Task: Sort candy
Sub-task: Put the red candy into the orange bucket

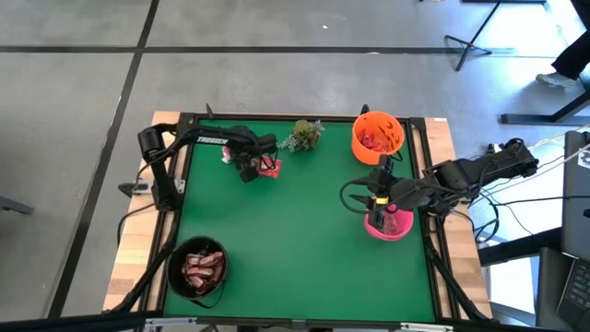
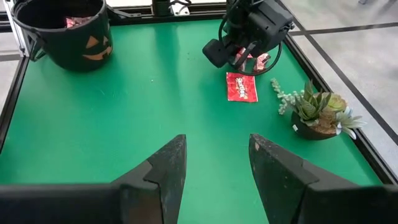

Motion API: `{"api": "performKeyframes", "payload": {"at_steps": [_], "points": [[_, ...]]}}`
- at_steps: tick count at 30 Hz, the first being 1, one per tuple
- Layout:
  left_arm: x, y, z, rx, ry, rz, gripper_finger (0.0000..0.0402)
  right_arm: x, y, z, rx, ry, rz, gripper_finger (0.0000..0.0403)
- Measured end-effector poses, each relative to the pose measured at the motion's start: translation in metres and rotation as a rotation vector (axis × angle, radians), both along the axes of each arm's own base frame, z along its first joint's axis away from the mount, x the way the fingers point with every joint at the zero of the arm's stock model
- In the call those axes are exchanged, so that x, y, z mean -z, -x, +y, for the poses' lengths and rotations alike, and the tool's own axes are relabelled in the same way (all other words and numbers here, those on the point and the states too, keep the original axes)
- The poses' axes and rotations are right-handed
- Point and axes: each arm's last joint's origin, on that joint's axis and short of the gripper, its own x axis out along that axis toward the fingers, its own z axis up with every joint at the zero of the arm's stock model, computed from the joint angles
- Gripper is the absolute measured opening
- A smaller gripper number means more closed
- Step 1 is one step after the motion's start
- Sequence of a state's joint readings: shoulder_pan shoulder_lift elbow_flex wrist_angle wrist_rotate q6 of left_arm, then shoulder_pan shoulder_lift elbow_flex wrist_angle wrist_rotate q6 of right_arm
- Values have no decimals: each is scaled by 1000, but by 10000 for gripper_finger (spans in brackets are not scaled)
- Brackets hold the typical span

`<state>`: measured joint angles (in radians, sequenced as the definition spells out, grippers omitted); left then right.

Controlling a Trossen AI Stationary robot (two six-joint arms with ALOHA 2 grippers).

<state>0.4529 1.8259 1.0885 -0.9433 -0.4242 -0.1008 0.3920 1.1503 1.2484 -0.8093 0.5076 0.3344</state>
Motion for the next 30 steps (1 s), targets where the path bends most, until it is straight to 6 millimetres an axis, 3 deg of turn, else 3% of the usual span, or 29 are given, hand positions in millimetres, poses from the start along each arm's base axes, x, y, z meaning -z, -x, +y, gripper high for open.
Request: {"api": "performKeyframes", "payload": {"at_steps": [5,10,17,23,26,30], "points": [[-4,0,-8,16,17,41,14,0,0,0,14,-19,-5,170],[-31,-5,-28,50,-1,72,1,0,0,0,30,-40,-11,170],[-116,-15,-83,190,-67,-212,0,8,-12,4,62,-21,3,170],[-174,-11,-132,324,12,-580,0,26,-50,20,0,40,-8,170],[-191,-9,-152,379,41,-710,0,35,-71,27,-82,47,-33,170],[-200,-11,-172,443,66,-789,0,45,-98,17,-135,-6,-64,170]]}}
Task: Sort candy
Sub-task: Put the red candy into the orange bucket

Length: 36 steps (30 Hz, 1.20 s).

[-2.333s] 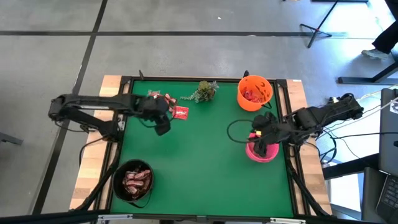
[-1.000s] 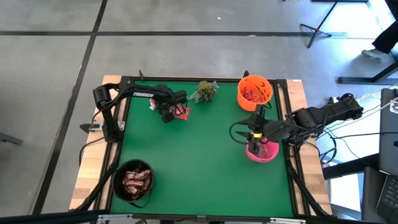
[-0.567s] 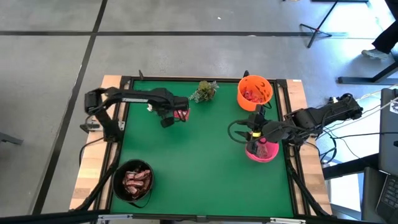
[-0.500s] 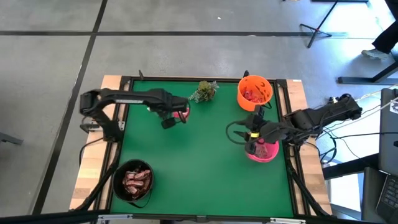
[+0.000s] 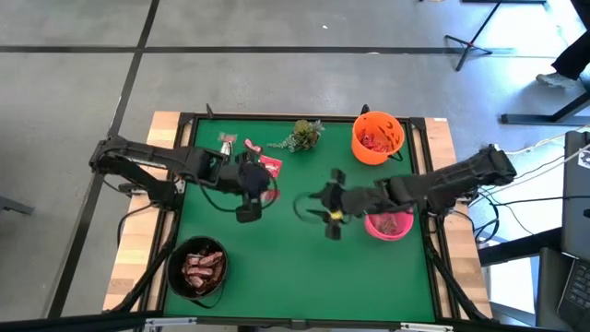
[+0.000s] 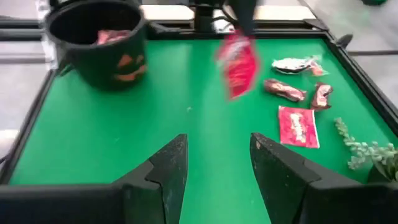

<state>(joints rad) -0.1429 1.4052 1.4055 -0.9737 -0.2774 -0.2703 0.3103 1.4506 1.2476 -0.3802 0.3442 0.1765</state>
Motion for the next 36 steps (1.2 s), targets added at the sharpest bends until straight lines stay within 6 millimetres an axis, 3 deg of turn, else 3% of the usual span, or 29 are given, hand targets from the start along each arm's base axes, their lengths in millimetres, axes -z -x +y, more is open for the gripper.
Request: {"api": "performKeyframes", "payload": {"at_steps": [7,11,17,21,31,36], "points": [[-1,-4,-14,42,1,-40,0,6,-40,-35,-113,-144,-131,170],[-2,-4,-13,44,-13,-50,0,21,-59,-45,-211,-219,-150,176],[-3,-6,-13,50,-16,-67,0,55,-81,-57,-204,-237,-83,233],[-4,-6,-14,63,-26,-70,0,67,-91,-64,-189,-229,-95,267],[1,-3,-7,56,-46,-2,0,89,-90,-86,-130,-175,51,255],[24,0,-8,81,-3,81,0,91,-82,-88,-136,-152,130,253]]}}
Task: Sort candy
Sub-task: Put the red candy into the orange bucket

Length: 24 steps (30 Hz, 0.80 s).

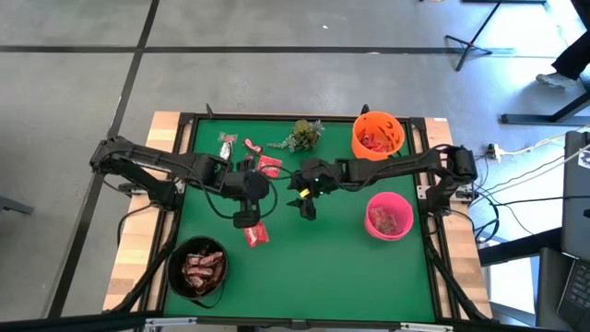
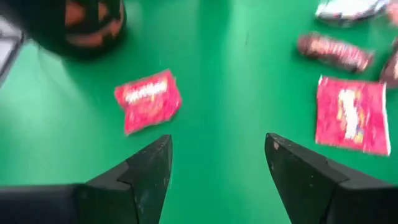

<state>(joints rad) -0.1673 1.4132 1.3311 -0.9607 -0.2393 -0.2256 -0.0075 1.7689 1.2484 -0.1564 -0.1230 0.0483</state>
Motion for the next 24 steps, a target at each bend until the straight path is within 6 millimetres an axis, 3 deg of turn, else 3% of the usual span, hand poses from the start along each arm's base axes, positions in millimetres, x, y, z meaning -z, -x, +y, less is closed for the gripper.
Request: {"api": "performKeyframes", "payload": {"at_steps": [5,11,16,24], "points": [[46,3,-1,12,110,87,8,-17,15,-2,26,92,28,253],[100,6,-6,76,267,115,85,-56,38,-16,25,193,-66,253],[123,4,-7,54,279,139,166,-78,54,-33,50,211,-107,253],[157,-3,-28,120,284,276,245,-76,58,-43,36,172,-80,253]]}}
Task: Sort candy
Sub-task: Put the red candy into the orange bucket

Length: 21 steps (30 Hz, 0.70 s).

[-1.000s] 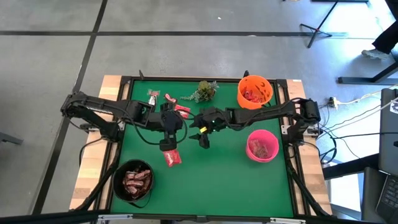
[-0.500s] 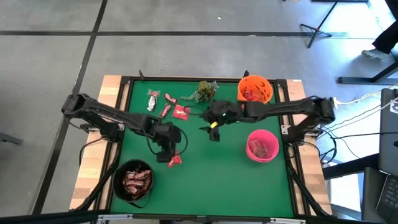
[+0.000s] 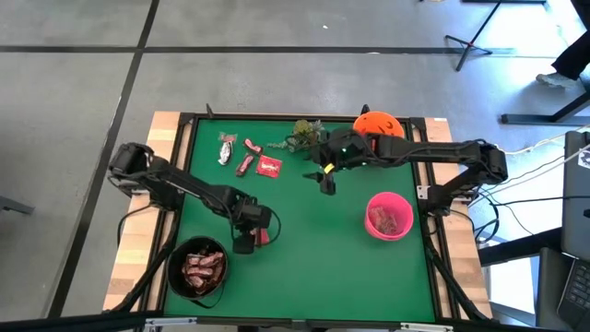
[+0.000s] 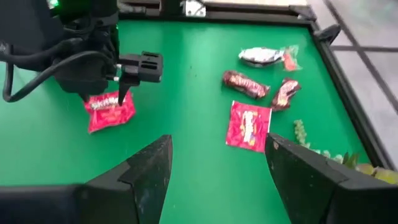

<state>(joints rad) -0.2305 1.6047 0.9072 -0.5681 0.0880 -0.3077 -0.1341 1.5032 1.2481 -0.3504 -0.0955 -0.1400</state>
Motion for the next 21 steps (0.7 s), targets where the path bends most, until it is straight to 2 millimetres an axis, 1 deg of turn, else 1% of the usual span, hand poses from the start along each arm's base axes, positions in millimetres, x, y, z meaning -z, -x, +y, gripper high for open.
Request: {"api": "performKeyframes", "payload": {"at_steps": [6,9,11,13,15,21], "points": [[24,-5,-5,-7,-105,61,263,1,3,1,-8,-5,26,253],[34,-8,-5,-5,-127,88,263,1,6,2,-15,-7,53,253],[37,-8,-5,-5,-140,94,256,0,11,2,-17,-7,70,253],[37,-9,-5,-1,-147,90,238,-3,15,3,-18,-8,82,253],[35,-10,-3,-1,-167,76,207,-6,21,4,-17,-10,91,253],[24,-21,-2,-20,-253,28,85,-23,40,9,-7,-36,73,253]]}}
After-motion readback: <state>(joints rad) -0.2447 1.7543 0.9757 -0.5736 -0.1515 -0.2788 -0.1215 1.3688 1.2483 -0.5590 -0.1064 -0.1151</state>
